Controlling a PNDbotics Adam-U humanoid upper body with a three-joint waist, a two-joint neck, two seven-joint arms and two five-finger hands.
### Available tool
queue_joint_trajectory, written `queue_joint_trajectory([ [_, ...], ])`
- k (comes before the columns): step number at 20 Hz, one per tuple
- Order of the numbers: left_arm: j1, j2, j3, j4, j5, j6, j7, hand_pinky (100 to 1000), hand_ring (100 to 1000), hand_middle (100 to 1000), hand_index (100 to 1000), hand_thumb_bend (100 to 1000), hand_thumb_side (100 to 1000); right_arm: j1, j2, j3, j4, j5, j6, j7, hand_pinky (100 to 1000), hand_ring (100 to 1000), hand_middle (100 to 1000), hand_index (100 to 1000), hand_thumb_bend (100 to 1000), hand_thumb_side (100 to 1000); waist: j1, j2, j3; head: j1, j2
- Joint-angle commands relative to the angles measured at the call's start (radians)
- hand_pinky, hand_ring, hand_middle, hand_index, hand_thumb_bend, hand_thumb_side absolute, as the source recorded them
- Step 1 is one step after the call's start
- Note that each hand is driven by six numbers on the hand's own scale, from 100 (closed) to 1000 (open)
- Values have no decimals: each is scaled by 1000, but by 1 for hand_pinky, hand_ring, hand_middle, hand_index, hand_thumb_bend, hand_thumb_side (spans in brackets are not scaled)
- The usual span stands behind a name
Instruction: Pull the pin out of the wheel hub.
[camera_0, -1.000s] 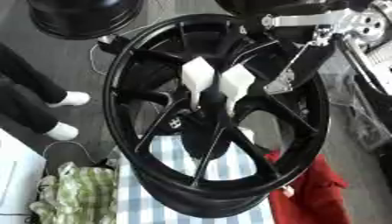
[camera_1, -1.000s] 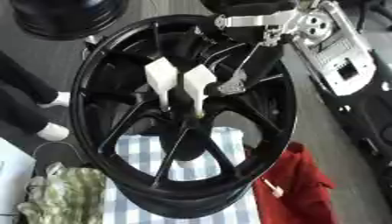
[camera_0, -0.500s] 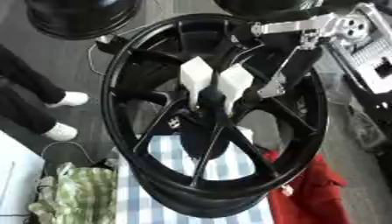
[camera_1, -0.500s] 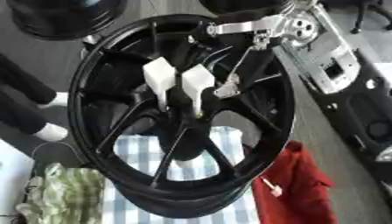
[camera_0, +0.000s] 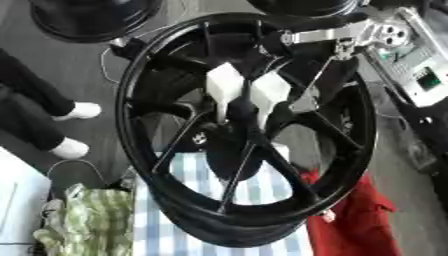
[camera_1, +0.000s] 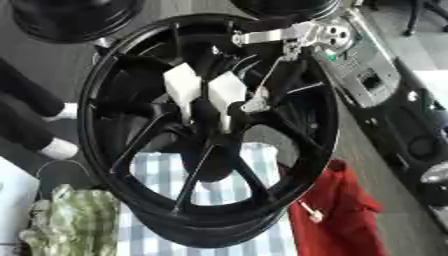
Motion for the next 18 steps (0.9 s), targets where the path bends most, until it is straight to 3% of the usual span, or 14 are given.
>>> queue_joint_trajectory([
  [1,-15,16,2,-15,0,0,-1,666,772,704,755,301,701,-20,-16,5,17,23,-10,4,903,859,811,827,335,100,2,-10,3,-6,1],
  [11,-16,15,0,-16,2,1,-3,668,773,705,755,298,704,-34,-19,9,83,75,-47,4,901,857,805,824,306,100,2,-7,5,-15,-5],
  [18,-15,17,-3,-13,1,3,-5,669,773,707,756,294,708,-41,-13,6,84,52,-45,4,896,841,778,797,303,100,3,-6,2,-17,-5],
])
